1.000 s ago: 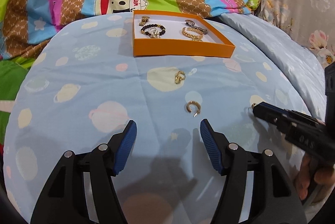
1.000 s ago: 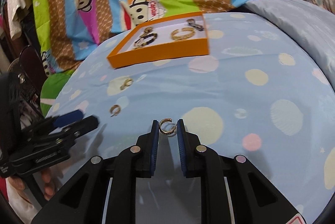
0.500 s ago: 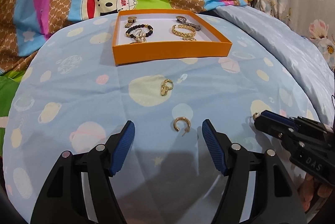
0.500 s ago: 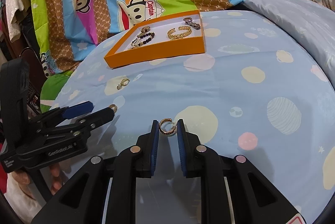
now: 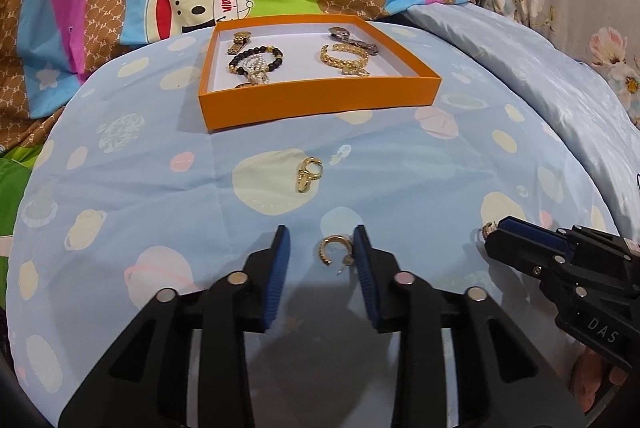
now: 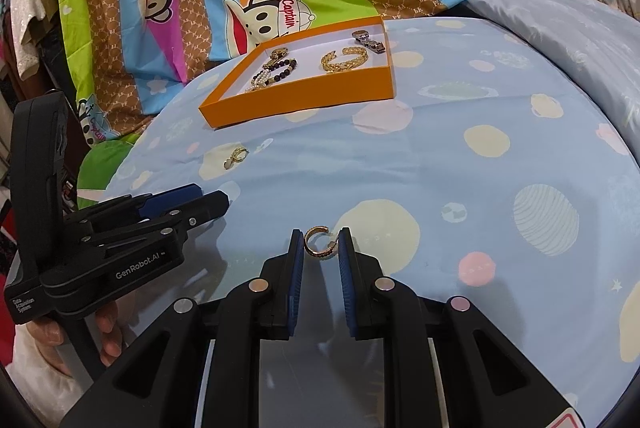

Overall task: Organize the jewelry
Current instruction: 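Carry the held hoop earring toward the orange box with the right tool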

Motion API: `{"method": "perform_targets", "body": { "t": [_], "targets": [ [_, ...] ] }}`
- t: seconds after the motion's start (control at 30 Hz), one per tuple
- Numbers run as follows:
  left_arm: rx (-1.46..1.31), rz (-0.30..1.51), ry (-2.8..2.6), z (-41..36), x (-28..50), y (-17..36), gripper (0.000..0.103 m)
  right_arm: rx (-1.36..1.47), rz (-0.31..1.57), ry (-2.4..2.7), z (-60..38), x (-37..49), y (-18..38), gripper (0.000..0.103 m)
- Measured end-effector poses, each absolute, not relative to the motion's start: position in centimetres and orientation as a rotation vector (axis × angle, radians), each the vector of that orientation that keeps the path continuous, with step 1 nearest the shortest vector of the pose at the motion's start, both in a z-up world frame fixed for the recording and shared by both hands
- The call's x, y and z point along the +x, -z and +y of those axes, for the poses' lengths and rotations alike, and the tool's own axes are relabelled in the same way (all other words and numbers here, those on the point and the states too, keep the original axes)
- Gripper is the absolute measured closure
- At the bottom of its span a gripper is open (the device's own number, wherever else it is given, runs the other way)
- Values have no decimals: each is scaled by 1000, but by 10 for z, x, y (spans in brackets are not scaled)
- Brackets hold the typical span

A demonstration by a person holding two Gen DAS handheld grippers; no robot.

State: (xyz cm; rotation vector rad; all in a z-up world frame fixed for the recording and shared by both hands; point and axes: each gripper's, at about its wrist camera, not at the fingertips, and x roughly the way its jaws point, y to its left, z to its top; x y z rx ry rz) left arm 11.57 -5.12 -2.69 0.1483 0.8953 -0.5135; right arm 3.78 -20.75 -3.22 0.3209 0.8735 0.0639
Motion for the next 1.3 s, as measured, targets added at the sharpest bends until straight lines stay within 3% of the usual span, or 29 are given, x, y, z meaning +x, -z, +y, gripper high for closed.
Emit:
{"method": "perform_targets", "body": {
  "t": [0.07,0.8,1.3],
  "targets": [
    [148,895,523,-52,115,27,86,322,874,-64,-208,38,32,86],
    [73,864,554,-27,90,16,86,331,841,-62,-208,33,28,86],
    [-17,866,358,84,68,4,86,301,828,-123,-205,22,1,87]
  ]
}}
